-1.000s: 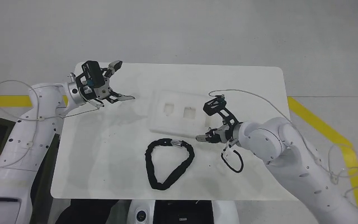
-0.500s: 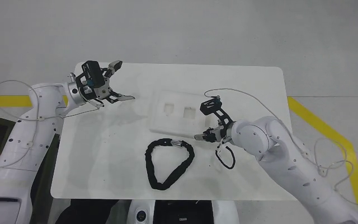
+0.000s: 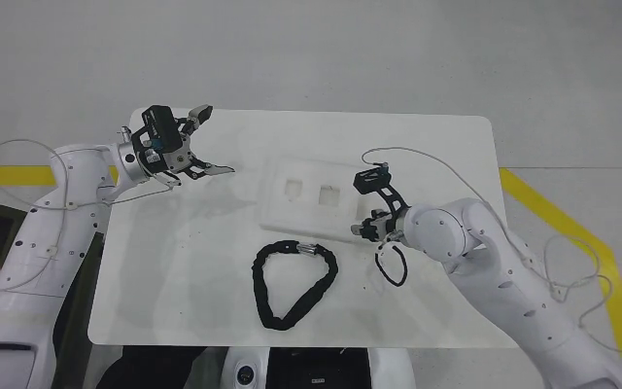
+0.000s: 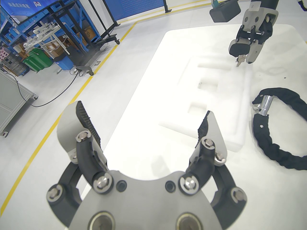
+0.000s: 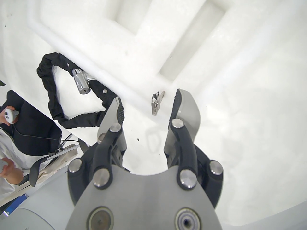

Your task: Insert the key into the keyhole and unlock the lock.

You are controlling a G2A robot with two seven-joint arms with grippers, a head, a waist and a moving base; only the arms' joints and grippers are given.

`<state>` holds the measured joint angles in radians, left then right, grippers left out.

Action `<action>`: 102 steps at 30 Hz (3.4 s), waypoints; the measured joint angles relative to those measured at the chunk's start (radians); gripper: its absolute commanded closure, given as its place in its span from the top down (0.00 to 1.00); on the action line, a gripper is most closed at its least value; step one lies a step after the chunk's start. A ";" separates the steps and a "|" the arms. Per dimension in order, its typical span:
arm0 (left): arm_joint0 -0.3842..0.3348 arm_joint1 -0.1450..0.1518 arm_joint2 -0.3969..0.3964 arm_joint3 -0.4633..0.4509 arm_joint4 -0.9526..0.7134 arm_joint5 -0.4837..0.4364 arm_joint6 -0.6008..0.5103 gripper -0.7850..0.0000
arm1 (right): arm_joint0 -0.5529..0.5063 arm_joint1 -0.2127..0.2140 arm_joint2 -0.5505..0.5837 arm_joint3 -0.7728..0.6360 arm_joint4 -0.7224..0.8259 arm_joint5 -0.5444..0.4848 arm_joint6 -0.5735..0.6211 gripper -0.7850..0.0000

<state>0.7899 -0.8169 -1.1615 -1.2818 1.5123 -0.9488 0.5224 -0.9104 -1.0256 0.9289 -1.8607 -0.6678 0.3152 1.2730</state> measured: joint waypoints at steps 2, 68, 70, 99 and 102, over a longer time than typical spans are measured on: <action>0.000 0.000 0.000 0.000 0.000 0.000 0.000 1.00 | -0.003 0.000 0.004 -0.002 -0.002 0.002 0.004 0.35; 0.000 0.000 0.000 0.000 0.000 0.000 0.000 1.00 | 0.073 -0.043 0.011 -0.031 -0.415 -0.031 0.263 0.00; 0.000 0.000 0.000 0.000 0.000 0.000 0.000 1.00 | 0.064 -0.035 0.028 -0.047 -0.399 -0.031 0.263 0.00; 0.000 0.000 0.000 0.000 0.000 0.000 0.000 1.00 | 0.019 0.011 0.073 -0.085 -0.295 -0.062 0.231 0.00; 0.000 0.000 0.000 0.000 0.000 0.000 0.000 1.00 | 0.063 0.000 0.002 -0.054 -0.387 -0.075 0.263 0.00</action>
<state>0.7899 -0.8169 -1.1615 -1.2818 1.5123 -0.9488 0.5224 -0.8475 -1.0259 0.9314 -1.9149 -1.0545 0.2405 1.5359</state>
